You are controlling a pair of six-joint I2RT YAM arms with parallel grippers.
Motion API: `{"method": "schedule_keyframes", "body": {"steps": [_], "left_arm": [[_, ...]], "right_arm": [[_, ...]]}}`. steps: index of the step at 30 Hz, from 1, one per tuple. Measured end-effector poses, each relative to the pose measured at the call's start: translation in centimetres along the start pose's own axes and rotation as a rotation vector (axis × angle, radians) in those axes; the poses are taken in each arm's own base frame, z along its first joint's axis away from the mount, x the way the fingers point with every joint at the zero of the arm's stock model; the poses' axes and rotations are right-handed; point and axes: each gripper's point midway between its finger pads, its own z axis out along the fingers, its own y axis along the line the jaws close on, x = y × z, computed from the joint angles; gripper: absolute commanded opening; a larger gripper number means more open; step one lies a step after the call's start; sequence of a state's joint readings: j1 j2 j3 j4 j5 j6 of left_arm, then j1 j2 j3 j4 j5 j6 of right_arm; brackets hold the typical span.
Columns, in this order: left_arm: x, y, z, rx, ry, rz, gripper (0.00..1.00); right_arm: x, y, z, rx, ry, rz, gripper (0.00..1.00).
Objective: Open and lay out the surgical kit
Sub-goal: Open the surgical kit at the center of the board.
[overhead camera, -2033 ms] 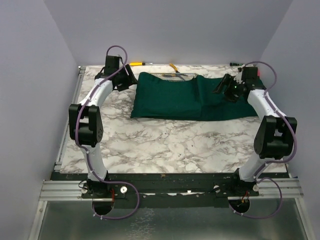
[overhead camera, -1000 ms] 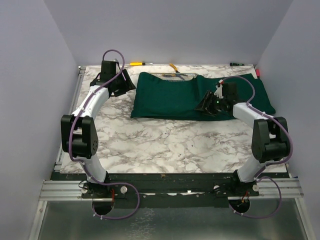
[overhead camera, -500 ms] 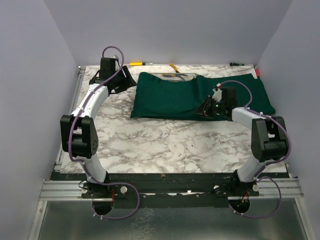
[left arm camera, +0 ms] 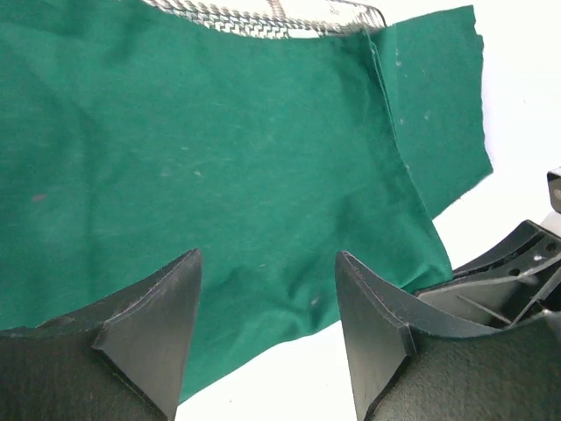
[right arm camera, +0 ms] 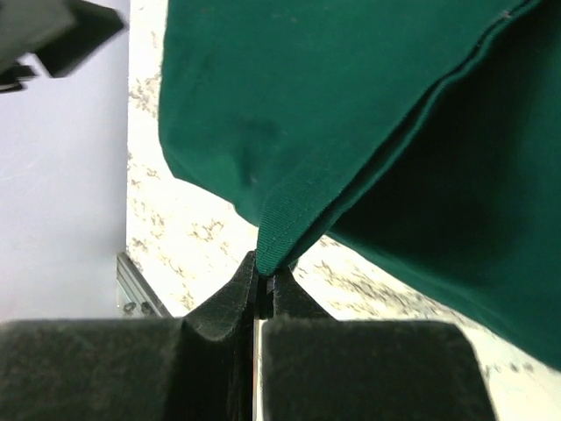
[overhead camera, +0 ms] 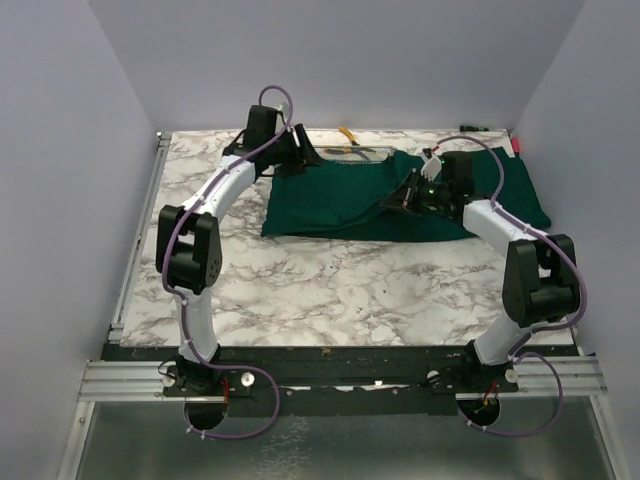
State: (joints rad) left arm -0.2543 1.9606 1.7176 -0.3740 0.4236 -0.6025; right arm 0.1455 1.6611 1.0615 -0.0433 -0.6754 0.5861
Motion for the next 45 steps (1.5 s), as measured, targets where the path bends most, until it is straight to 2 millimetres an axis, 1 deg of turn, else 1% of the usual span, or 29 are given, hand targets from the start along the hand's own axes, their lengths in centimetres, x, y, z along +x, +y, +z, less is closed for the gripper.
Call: {"method": "schedule_keyframes", "body": {"steps": [2, 5, 11, 13, 15, 19, 25, 30, 32, 34, 36, 38, 39, 40, 43, 45], "left_arm": [[1.6, -1.0, 2.2, 0.025, 0.041, -0.012, 0.64], [3.1, -2.3, 4.6, 0.054, 0.067, -0.023, 0.64], [5.3, -4.9, 8.6, 0.134, 0.123, -0.045, 0.63], [5.7, -5.2, 9.7, 0.160, 0.142, -0.058, 0.63], [6.1, -5.1, 10.7, 0.181, 0.164, -0.078, 0.63], [7.4, -4.2, 12.2, 0.200, 0.215, -0.120, 0.63], [9.1, -3.2, 13.2, 0.213, 0.278, -0.168, 0.63], [9.0, -3.8, 13.2, 0.242, 0.280, -0.180, 0.63], [8.7, -4.0, 13.2, 0.252, 0.273, -0.184, 0.60], [8.5, -4.2, 13.2, 0.258, 0.266, -0.188, 0.52], [8.4, -4.3, 13.3, 0.264, 0.261, -0.189, 0.38], [8.3, -4.4, 13.3, 0.266, 0.258, -0.191, 0.16], [8.3, -4.4, 13.3, 0.267, 0.258, -0.191, 0.09], [8.3, -4.4, 13.3, 0.267, 0.258, -0.193, 0.01], [8.5, -4.2, 13.4, 0.267, 0.258, -0.187, 0.00], [8.6, -4.1, 13.4, 0.266, 0.257, -0.182, 0.00]], "right_arm": [[-0.3, 0.9, 0.6, -0.019, 0.010, -0.031, 0.01], [0.1, 2.0, 1.9, -0.040, 0.041, -0.073, 0.01], [2.7, 2.6, 4.4, -0.053, 0.144, -0.099, 0.01], [3.6, 2.8, 5.2, -0.063, 0.184, -0.110, 0.01], [4.1, 3.2, 5.8, -0.080, 0.219, -0.123, 0.01], [5.1, 3.3, 6.3, -0.114, 0.273, -0.142, 0.01], [6.0, 3.3, 6.1, -0.149, 0.322, -0.153, 0.01], [6.6, 3.3, 6.2, -0.163, 0.358, -0.156, 0.00], [6.6, 3.6, 6.4, -0.165, 0.369, -0.172, 0.01], [6.7, 3.9, 6.5, -0.168, 0.379, -0.185, 0.01], [6.9, 4.1, 6.5, -0.171, 0.386, -0.197, 0.01], [7.0, 4.3, 6.5, -0.172, 0.393, -0.201, 0.01], [7.1, 4.3, 6.5, -0.172, 0.394, -0.201, 0.02], [7.1, 4.3, 6.5, -0.171, 0.395, -0.200, 0.05], [7.2, 4.0, 6.4, -0.152, 0.398, -0.193, 0.15], [7.2, 3.8, 6.4, -0.131, 0.397, -0.191, 0.28]]}}
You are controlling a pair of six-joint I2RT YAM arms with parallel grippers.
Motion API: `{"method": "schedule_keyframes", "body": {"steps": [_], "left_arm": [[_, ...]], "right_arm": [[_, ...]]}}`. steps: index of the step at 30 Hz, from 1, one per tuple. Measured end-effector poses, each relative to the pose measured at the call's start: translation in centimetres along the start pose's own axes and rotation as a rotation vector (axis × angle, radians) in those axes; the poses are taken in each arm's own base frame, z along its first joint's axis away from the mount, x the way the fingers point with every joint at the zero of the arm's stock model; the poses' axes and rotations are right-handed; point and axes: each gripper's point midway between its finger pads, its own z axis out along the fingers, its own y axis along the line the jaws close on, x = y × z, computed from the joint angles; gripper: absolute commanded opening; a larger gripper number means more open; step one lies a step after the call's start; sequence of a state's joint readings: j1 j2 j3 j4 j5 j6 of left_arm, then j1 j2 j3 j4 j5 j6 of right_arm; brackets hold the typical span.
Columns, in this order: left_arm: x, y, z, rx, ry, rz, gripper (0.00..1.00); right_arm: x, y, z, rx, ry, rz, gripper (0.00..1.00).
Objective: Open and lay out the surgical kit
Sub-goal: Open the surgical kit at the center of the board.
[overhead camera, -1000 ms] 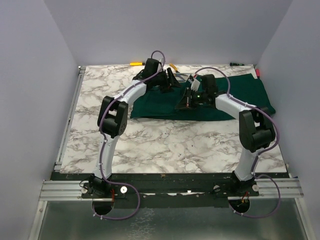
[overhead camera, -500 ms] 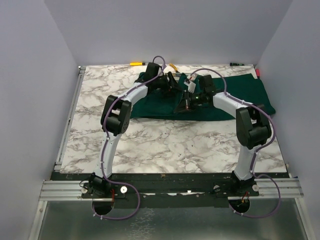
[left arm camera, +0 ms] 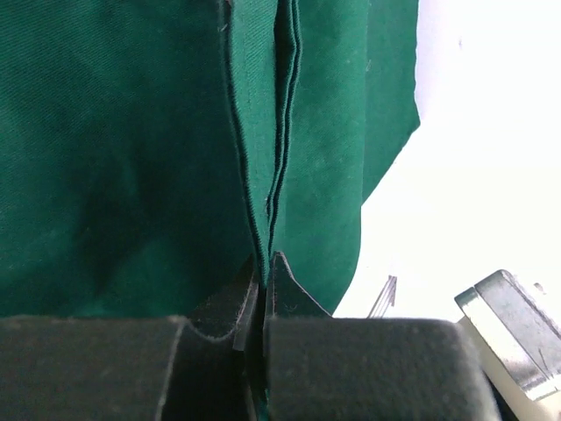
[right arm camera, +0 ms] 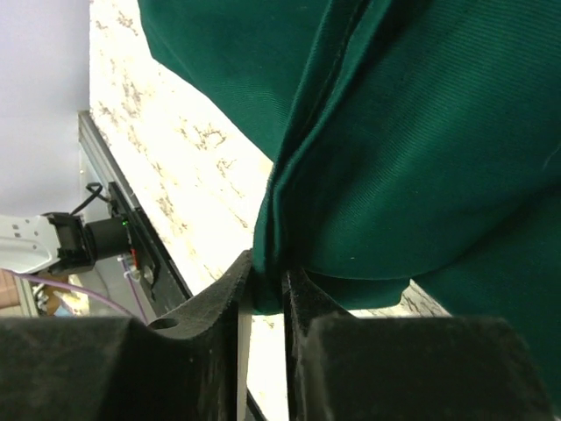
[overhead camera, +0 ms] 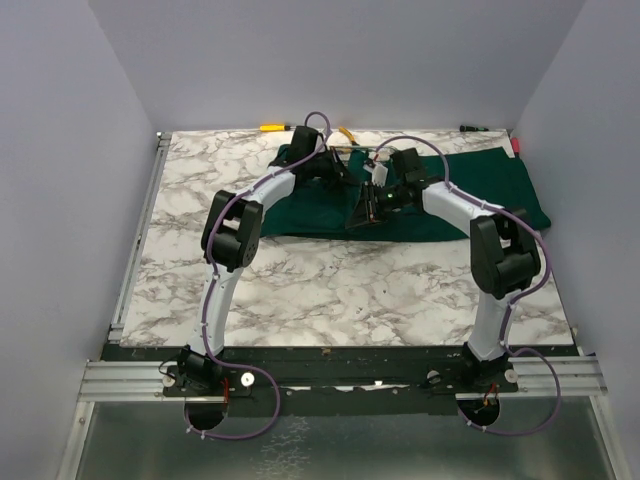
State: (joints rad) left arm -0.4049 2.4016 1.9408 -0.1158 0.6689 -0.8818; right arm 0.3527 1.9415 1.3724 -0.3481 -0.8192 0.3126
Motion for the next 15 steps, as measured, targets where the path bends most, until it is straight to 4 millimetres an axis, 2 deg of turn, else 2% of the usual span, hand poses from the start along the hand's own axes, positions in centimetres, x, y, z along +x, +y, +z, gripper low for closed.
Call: {"method": "schedule_keyframes", "body": {"steps": [4, 7, 11, 15], "left_arm": [[-0.2, 0.7, -0.2, -0.008, -0.006, 0.007, 0.00], [-0.1, 1.5, -0.4, -0.020, -0.005, 0.005, 0.00], [0.0, 3.1, -1.2, -0.046, -0.006, -0.009, 0.00], [-0.4, 3.6, -2.4, -0.057, -0.018, -0.003, 0.00]], "right_arm": [[-0.1, -0.6, -0.5, 0.071, -0.012, 0.013, 0.49], [-0.8, -0.6, -1.7, 0.144, -0.054, 0.006, 0.58], [-3.0, -0.1, -4.4, 0.256, -0.167, -0.003, 0.60], [-6.5, 0.4, -8.2, 0.375, -0.320, 0.010, 0.60]]}}
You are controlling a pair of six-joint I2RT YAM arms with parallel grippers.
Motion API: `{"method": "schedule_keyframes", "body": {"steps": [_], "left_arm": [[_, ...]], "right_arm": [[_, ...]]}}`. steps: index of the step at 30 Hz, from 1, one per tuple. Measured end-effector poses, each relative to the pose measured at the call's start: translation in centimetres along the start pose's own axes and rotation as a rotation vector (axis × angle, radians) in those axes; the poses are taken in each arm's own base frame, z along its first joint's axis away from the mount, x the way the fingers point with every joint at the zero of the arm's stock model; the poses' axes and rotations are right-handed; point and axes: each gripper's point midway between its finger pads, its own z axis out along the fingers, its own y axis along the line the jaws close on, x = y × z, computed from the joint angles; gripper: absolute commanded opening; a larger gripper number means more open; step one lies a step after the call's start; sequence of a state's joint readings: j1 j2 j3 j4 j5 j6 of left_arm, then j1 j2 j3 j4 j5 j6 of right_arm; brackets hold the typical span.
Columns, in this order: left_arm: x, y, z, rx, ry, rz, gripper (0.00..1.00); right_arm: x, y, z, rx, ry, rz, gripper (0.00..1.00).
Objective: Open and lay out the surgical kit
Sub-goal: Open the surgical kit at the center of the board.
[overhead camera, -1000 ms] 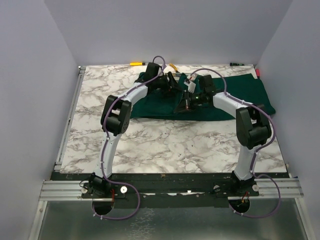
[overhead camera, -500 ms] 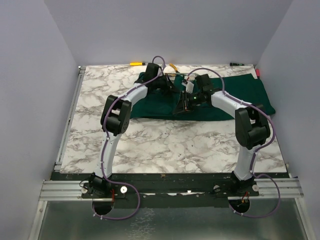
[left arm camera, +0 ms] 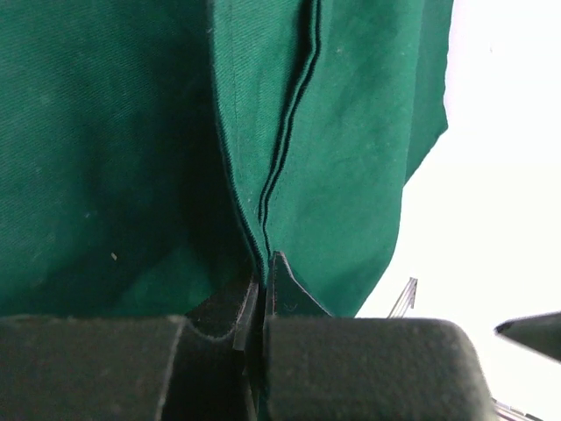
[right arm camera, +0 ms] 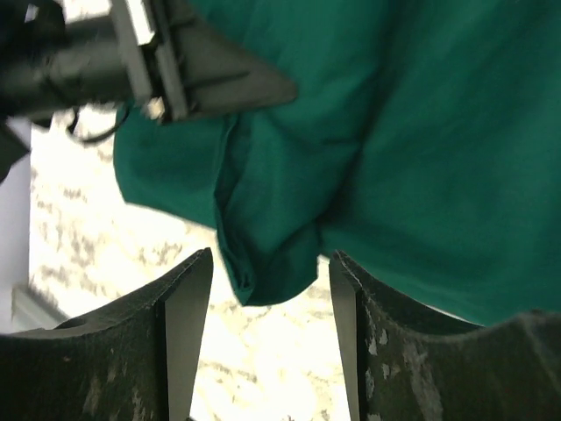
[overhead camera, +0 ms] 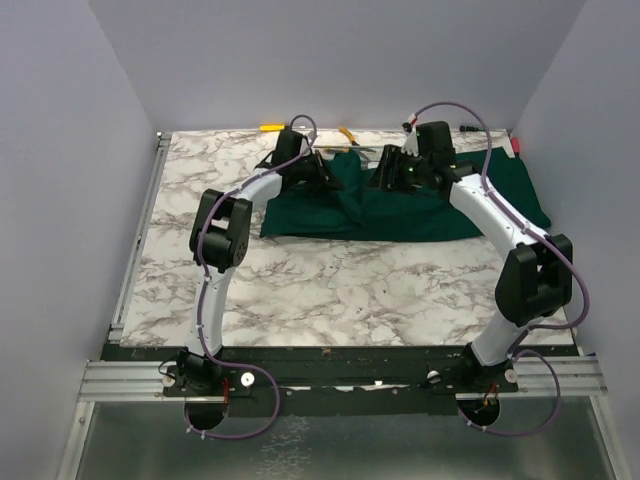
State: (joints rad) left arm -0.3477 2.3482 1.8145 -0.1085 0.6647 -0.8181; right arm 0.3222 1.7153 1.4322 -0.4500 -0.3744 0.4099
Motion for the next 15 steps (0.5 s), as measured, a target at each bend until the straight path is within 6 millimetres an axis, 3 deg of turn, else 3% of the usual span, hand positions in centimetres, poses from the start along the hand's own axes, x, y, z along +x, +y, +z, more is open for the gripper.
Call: {"method": "schedule_keyframes", "body": {"steps": [4, 8, 12, 15], "left_arm": [[-1.0, -0.6, -1.9, 0.001, -0.027, 0.031, 0.00], [-2.9, -1.3, -4.7, -0.005, -0.071, 0.074, 0.00], [-6.2, -0.9, -9.5, -0.042, -0.152, 0.121, 0.00], [-8.6, 1.0, -13.5, -0.135, -0.200, 0.186, 0.00]], "right_arm": [[-3.2, -1.3, -1.4, 0.113, -0.115, 0.021, 0.60], [-3.4, -3.3, -1.6, 0.223, -0.141, 0.058, 0.60], [-3.3, -4.7, -1.8, 0.299, -0.149, 0.084, 0.60], [-3.1, -5.9, -1.7, 0.358, -0.150, 0.095, 0.60]]}}
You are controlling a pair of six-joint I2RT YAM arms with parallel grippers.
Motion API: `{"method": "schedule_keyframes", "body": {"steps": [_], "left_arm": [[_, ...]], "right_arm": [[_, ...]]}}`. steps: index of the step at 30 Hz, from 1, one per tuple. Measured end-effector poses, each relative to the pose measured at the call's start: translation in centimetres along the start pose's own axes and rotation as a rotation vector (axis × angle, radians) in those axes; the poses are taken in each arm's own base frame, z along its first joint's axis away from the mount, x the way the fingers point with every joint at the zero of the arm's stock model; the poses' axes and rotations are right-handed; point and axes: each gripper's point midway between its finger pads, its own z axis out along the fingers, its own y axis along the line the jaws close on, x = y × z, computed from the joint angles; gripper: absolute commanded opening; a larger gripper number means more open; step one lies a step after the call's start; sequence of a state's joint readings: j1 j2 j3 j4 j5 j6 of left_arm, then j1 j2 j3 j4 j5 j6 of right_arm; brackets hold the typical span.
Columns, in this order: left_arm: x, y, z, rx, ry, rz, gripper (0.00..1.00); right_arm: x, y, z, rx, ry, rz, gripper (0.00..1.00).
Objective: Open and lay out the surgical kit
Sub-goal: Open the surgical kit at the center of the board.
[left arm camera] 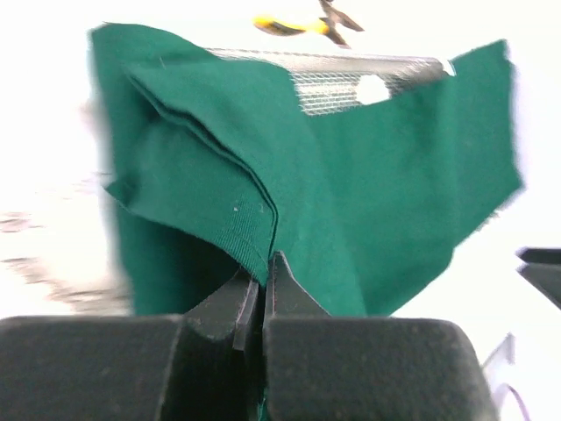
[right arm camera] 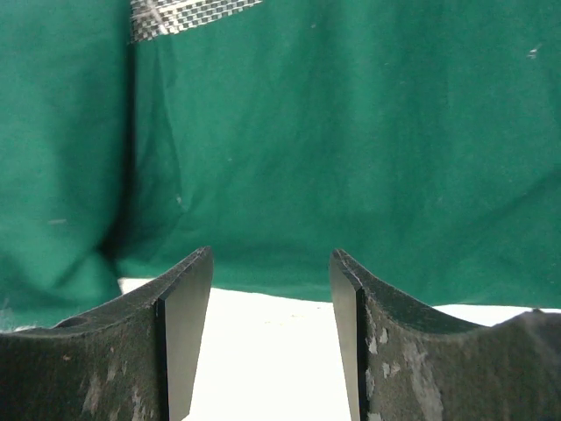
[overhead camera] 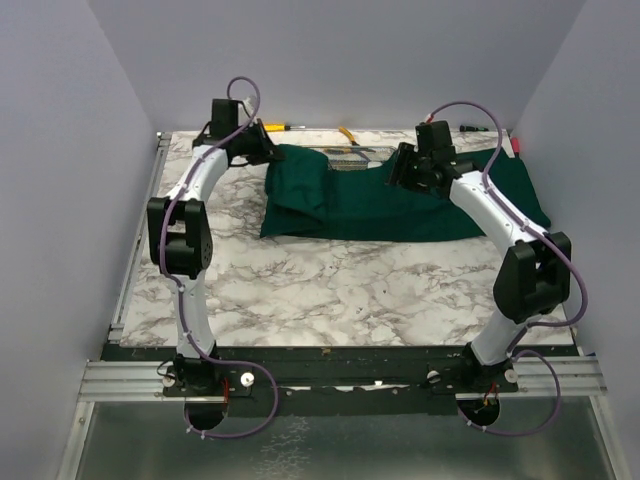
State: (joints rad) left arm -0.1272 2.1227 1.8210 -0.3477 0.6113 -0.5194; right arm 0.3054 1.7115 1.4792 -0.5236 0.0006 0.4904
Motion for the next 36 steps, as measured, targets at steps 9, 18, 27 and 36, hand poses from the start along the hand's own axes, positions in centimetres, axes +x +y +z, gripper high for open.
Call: {"method": "schedule_keyframes", "body": {"steps": [9, 18, 27, 36], "left_arm": [[-7.9, 10.0, -8.9, -0.512, -0.148, 0.212, 0.00], [-10.4, 19.6, -17.7, -1.098, -0.212, 0.203, 0.00], [-11.8, 22.8, -20.0, -1.305, -0.237, 0.212, 0.00], [-11.4, 25.1, -21.5, -1.494, -0.203, 0.239, 0.54]], "right_arm": [[-1.3, -4.3, 1.9, 0.221, -0.020, 0.015, 0.60], [-2.3, -9.5, 2.9, 0.395, -0.036, 0.048, 0.60], [-2.0, -17.2, 5.6, 0.529, 0.002, 0.095, 0.58], [1.1, -23.4, 8.6, 0.609, 0.114, 0.168, 0.57]]}}
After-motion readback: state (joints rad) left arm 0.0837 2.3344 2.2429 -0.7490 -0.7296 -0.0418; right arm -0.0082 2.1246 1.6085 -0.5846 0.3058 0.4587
